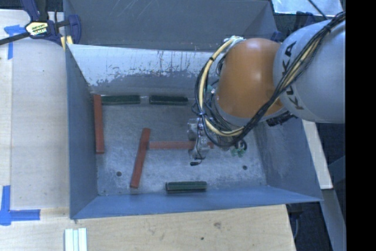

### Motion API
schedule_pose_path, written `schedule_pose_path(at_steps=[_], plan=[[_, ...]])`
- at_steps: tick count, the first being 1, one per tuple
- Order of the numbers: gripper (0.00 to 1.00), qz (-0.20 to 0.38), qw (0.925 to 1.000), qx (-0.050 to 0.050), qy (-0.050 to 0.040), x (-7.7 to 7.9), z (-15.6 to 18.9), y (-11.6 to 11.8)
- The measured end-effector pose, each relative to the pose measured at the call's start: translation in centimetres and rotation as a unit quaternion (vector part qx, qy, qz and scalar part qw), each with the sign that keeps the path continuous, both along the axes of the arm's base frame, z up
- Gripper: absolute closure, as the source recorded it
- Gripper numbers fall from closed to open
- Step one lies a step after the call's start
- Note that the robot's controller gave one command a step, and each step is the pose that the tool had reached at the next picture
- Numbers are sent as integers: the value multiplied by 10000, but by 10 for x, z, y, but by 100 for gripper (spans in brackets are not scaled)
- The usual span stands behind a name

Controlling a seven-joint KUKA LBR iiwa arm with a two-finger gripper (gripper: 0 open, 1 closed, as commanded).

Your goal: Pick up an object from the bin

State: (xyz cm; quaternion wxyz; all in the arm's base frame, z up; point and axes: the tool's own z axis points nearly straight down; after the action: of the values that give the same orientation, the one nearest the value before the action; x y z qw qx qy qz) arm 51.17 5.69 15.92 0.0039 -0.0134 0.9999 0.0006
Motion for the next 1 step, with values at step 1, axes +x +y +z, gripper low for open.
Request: schedule_pose_path(at_steps=[1], plan=[[100,18,10000,-7,54,-2,5,-1]])
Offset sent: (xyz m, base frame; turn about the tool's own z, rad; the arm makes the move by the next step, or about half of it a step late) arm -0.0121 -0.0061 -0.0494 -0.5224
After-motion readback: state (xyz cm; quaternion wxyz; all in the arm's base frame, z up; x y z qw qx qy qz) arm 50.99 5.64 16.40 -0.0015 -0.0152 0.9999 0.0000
